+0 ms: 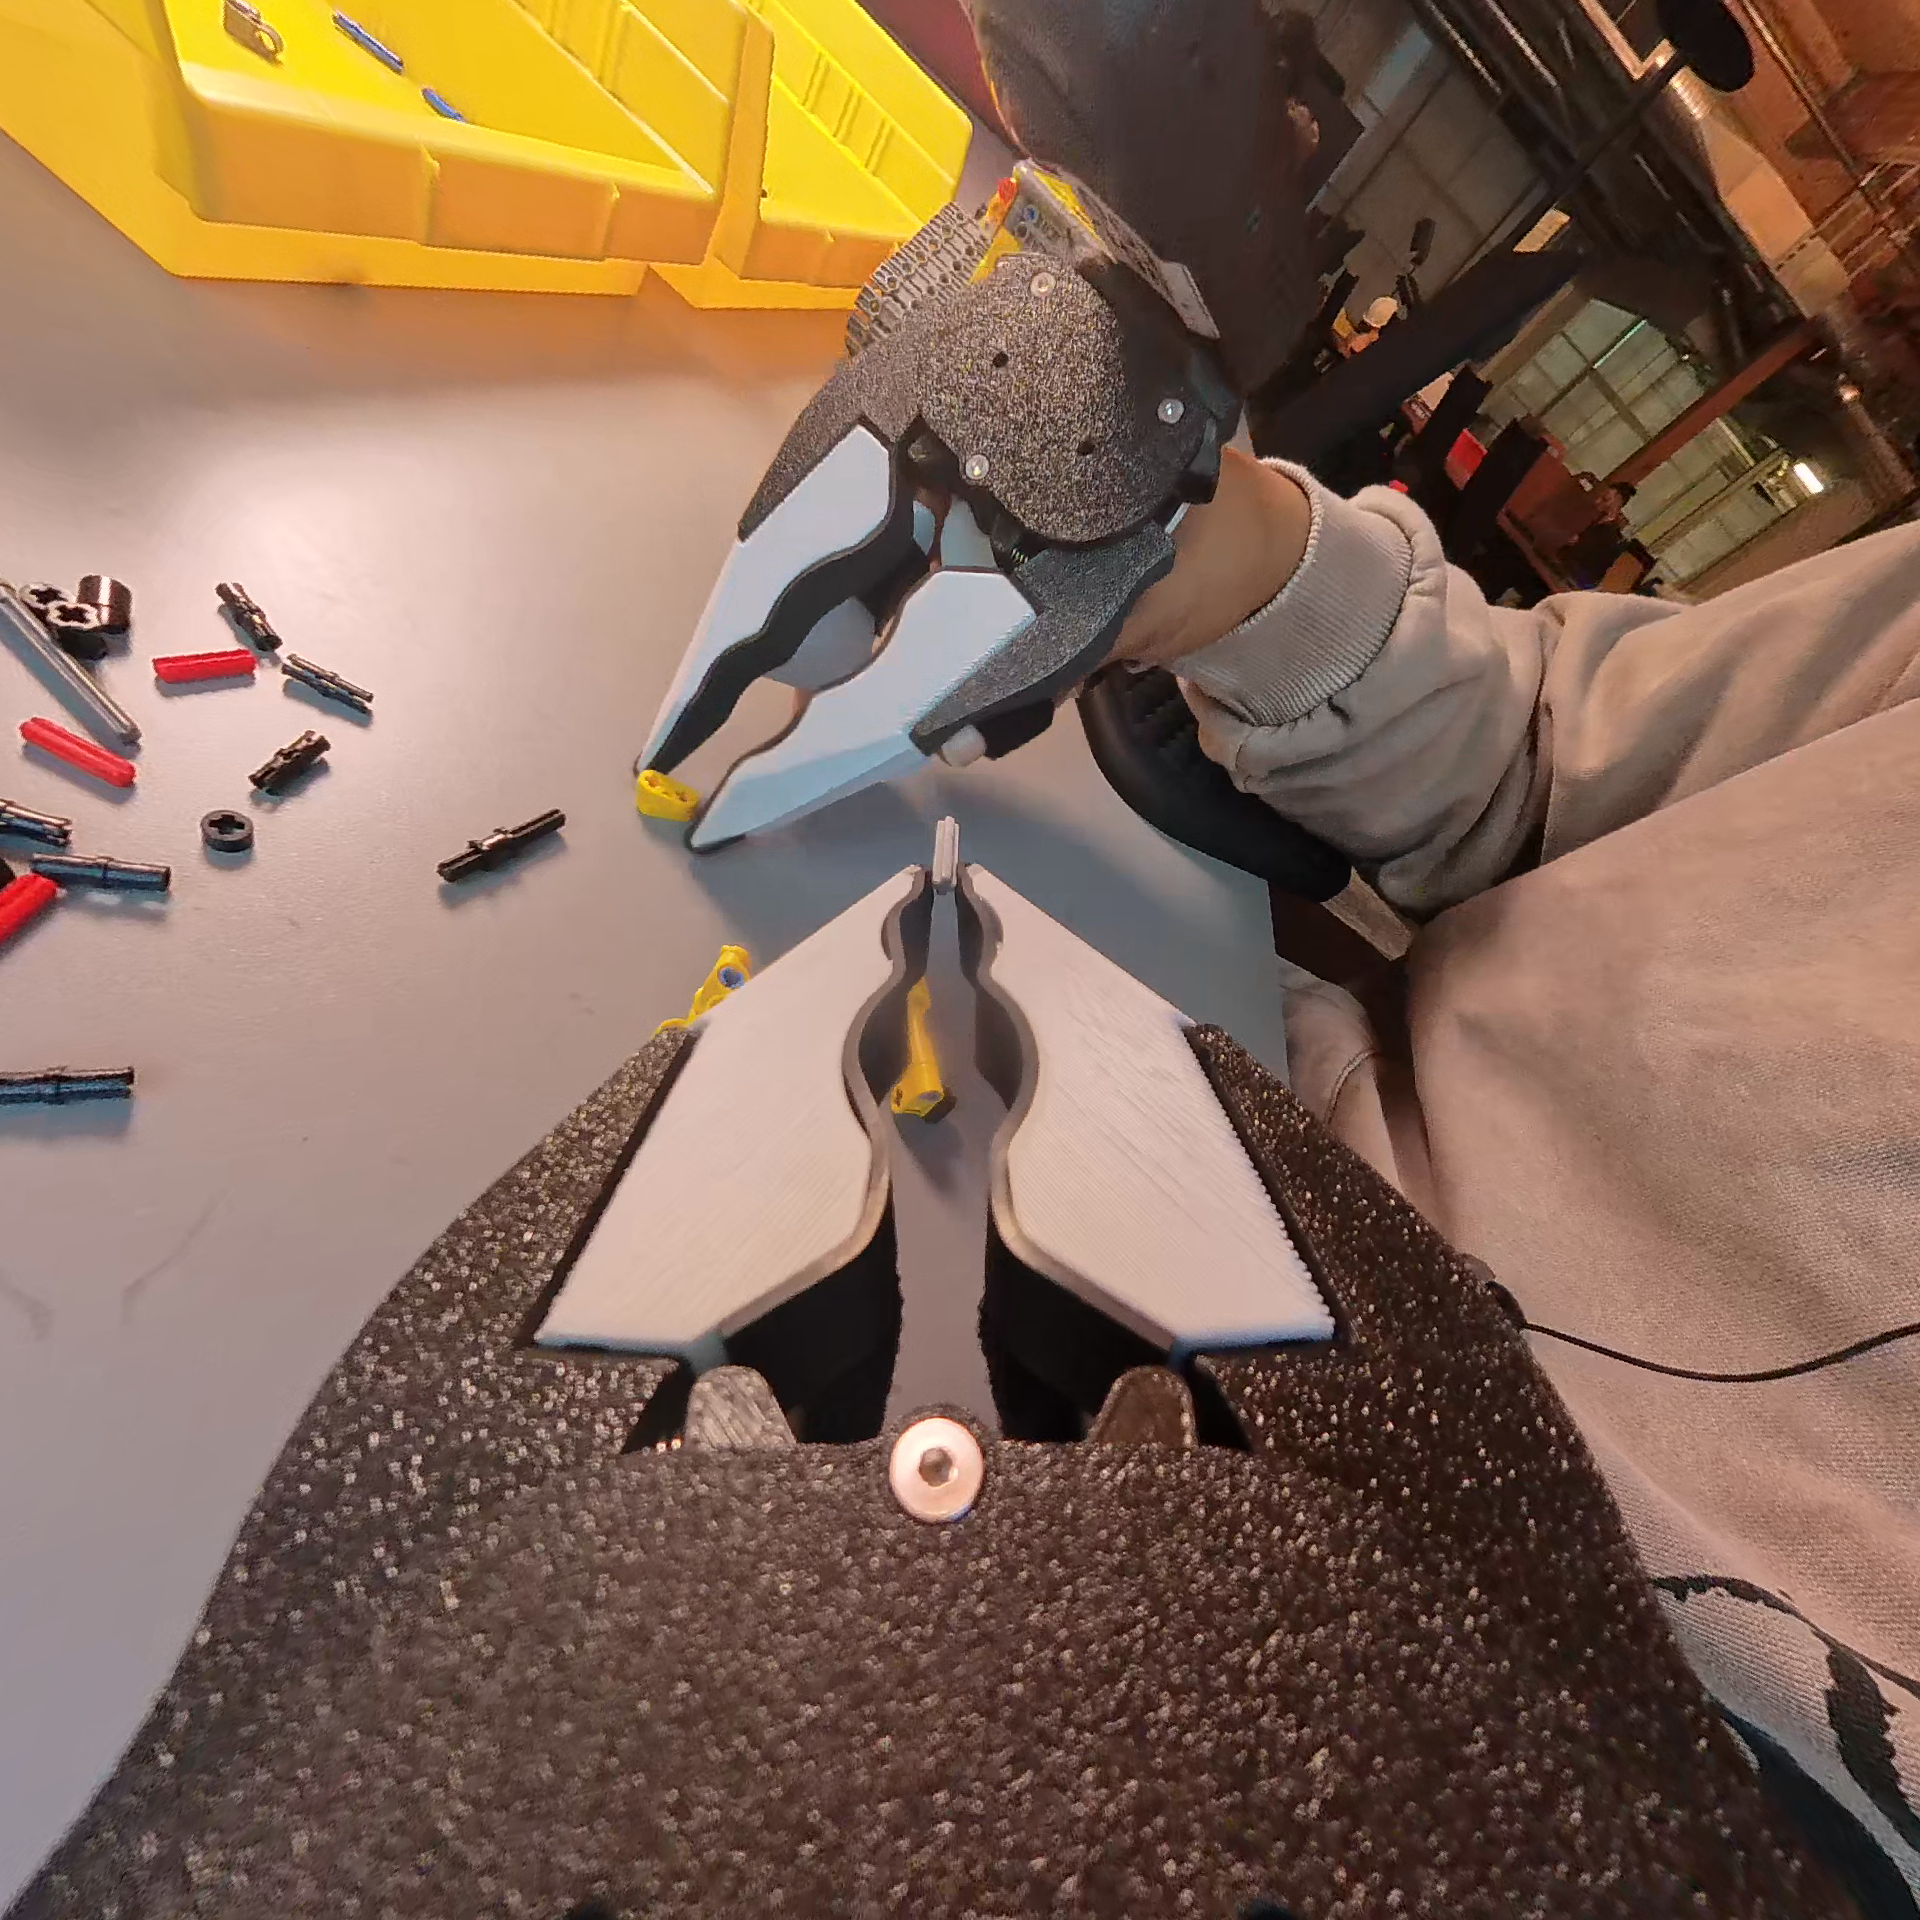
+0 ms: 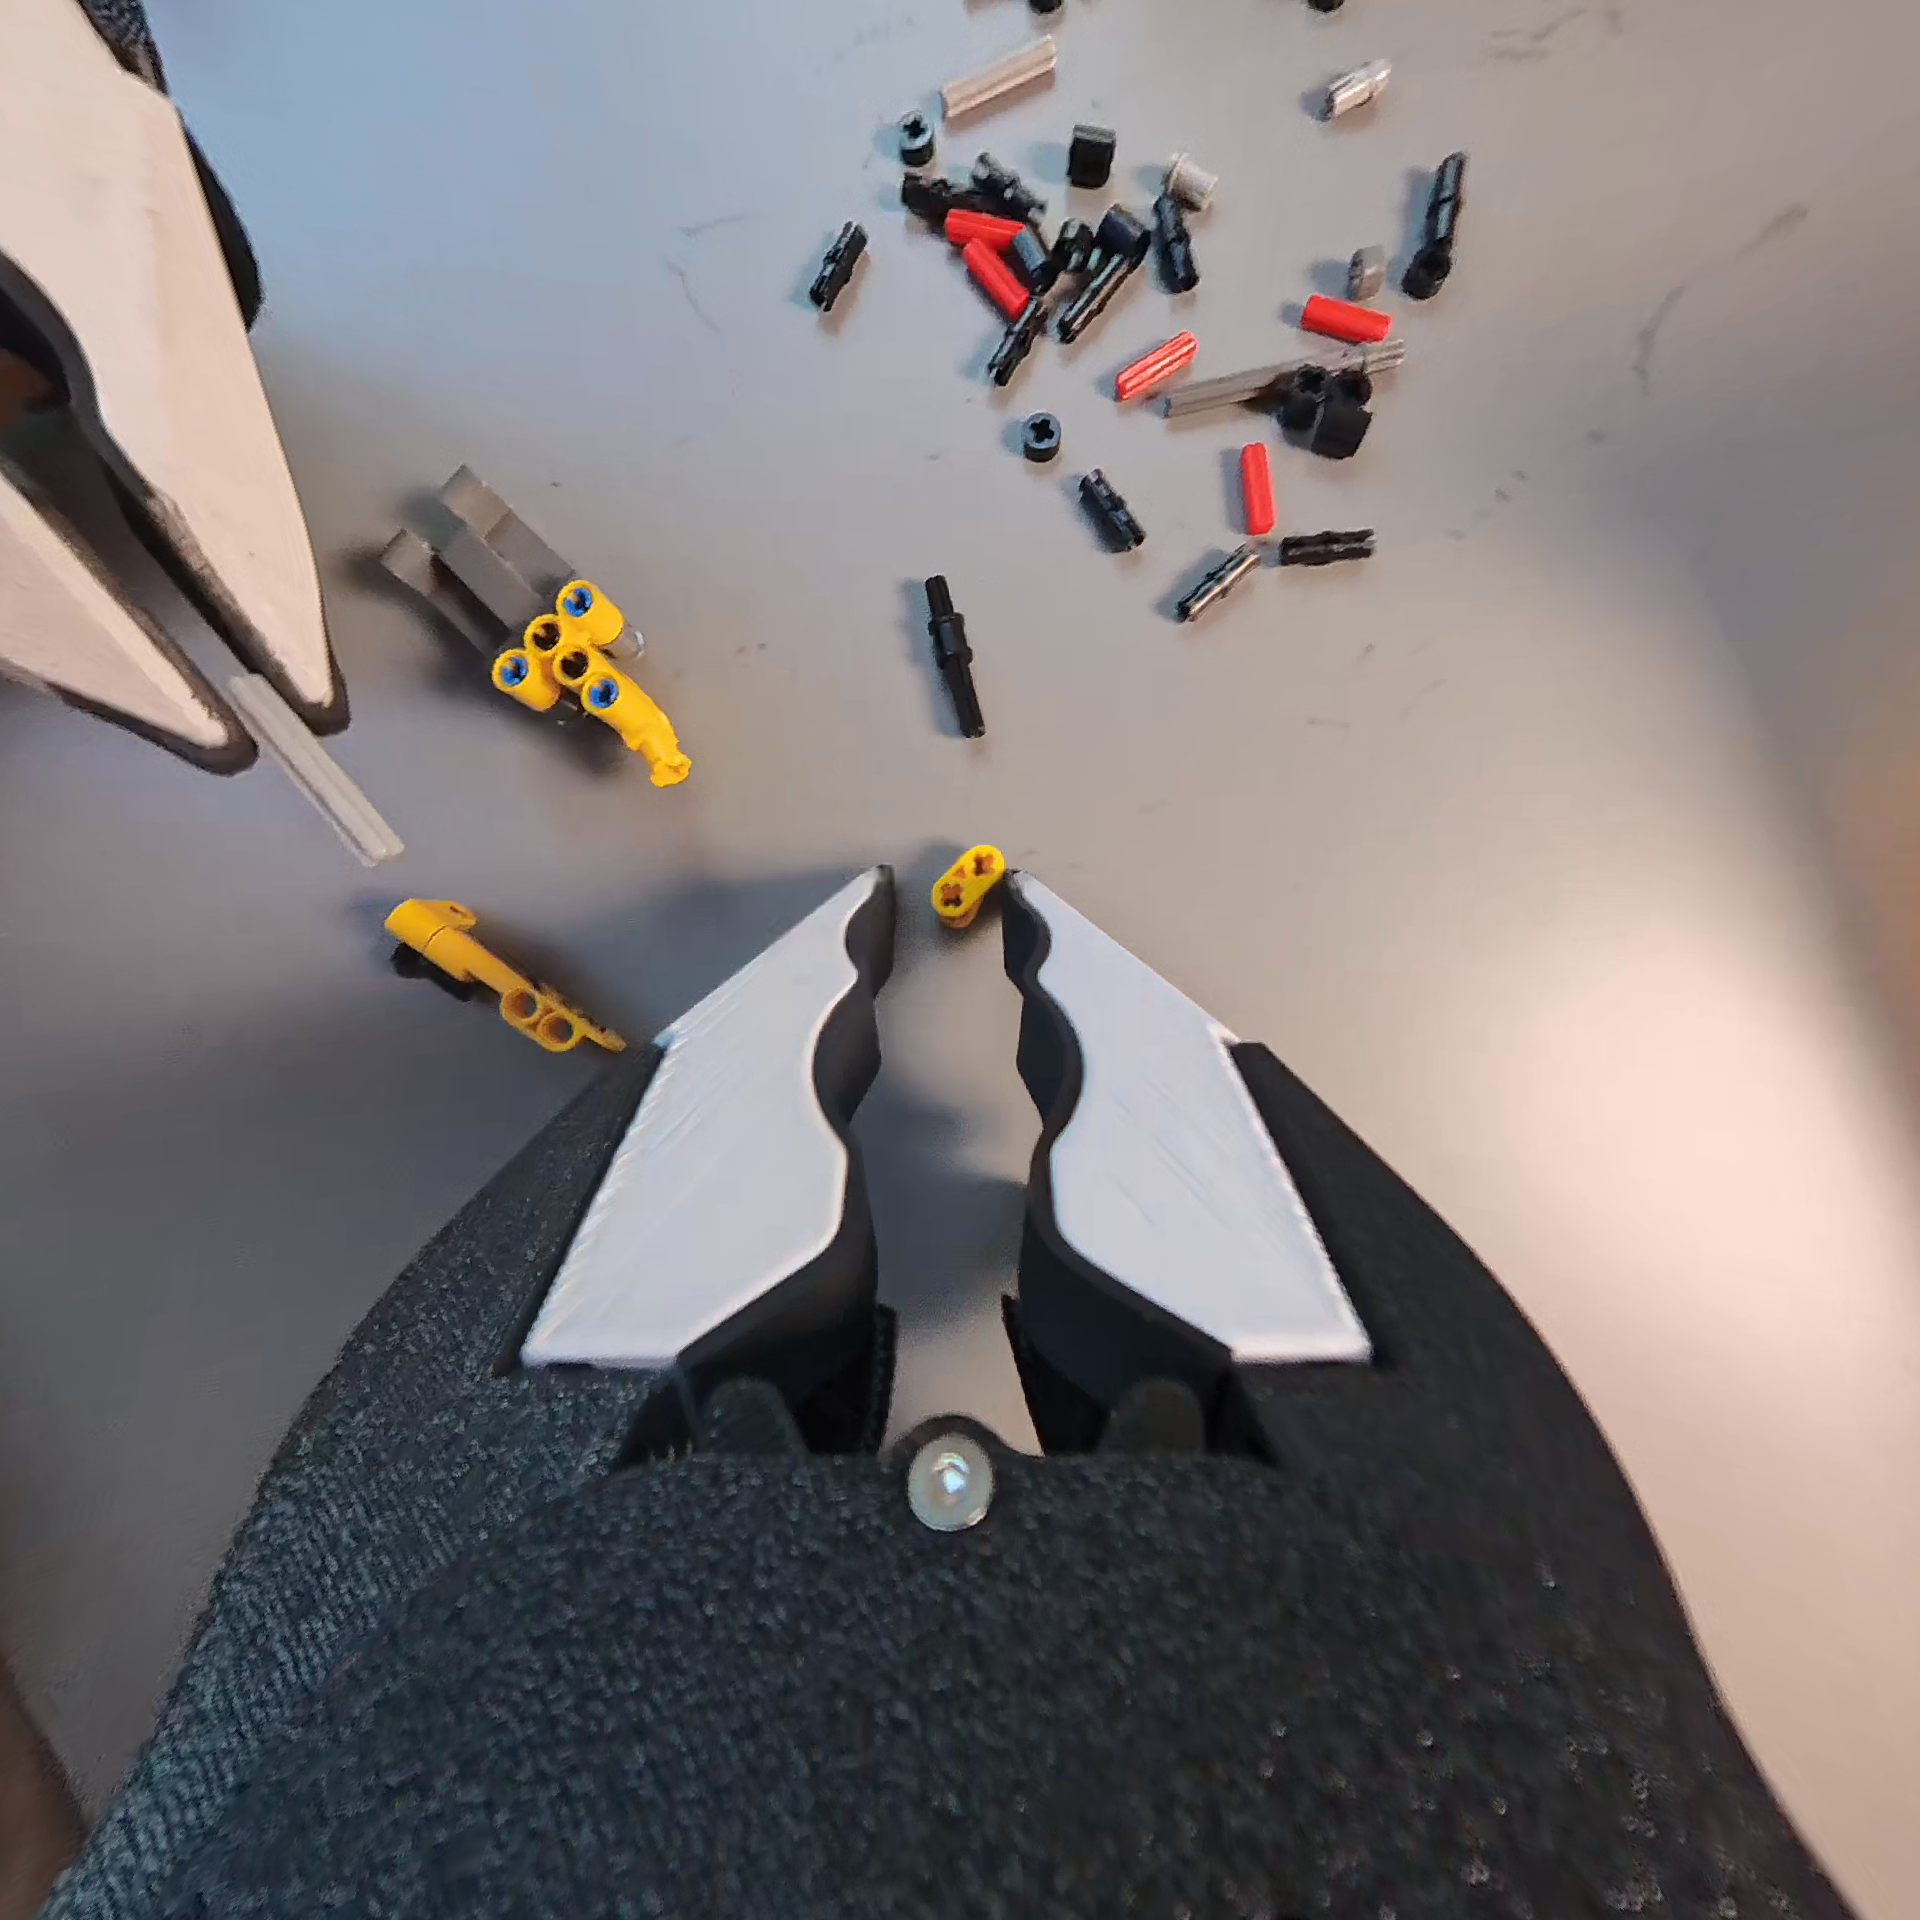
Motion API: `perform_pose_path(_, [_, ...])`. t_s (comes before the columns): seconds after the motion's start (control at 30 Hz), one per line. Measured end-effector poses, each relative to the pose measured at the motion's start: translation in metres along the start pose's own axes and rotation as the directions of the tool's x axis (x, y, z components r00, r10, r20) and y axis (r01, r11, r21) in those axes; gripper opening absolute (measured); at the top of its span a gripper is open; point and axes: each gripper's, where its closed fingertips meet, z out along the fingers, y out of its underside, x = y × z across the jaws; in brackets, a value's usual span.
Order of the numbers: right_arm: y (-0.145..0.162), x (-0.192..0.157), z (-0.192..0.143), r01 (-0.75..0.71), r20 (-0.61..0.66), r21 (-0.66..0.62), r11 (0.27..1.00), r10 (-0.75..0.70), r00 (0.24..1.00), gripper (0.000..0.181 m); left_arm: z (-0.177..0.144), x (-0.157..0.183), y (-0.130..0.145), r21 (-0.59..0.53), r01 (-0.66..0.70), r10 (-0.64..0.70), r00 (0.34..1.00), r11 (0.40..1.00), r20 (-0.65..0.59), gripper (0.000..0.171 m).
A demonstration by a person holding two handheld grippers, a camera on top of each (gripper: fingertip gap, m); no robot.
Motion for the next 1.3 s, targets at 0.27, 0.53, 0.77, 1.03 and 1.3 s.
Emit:
perform_pose_path(0.27, [-0.001, 0.004, 0.002, 0.079, -0.011, -0.023, 0.997, -0.079, 0.997, 0.006, 0.0, 0.005, 0.0, -0.005, -0.015, 0.015, 1.0, 1.0, -0.008, 0.004])
perform_pose_path(0.53, [0.0, 0.002, 0.001, 0.248, 0.135, -0.016, 0.969, -0.244, 0.96, 0.004, -0.001, 0.0, 0.0, -0.004, -0.008, 0.008, 1.0, 1.0, 0.01, 0.004])
perform_pose_path(0.77, [-0.021, 0.032, -0.072, 0.088, 0.135, 0.178, 0.98, -0.112, 0.984, 0.005, 0.0, -0.002, 0.002, -0.008, 0.004, -0.004, 1.0, 1.0, 0.008, 0.004])
perform_pose_path(1.03, [-0.004, 0.285, -0.251, -0.157, -0.41, 0.244, 0.957, 0.249, 0.878, 0.005, 0.001, -0.004, 0.0, 0.002, -0.003, 0.003, 1.0, 1.0, 0.014, 0.004])
perform_pose_path(1.3, [0.08, 0.397, -0.209, -0.403, -0.508, 0.117, 0.908, 0.404, 0.761, 0.015, 0.0, -0.002, -0.003, 0.023, -0.067, 0.067, 0.998, 0.997, 0.012, 0.004])
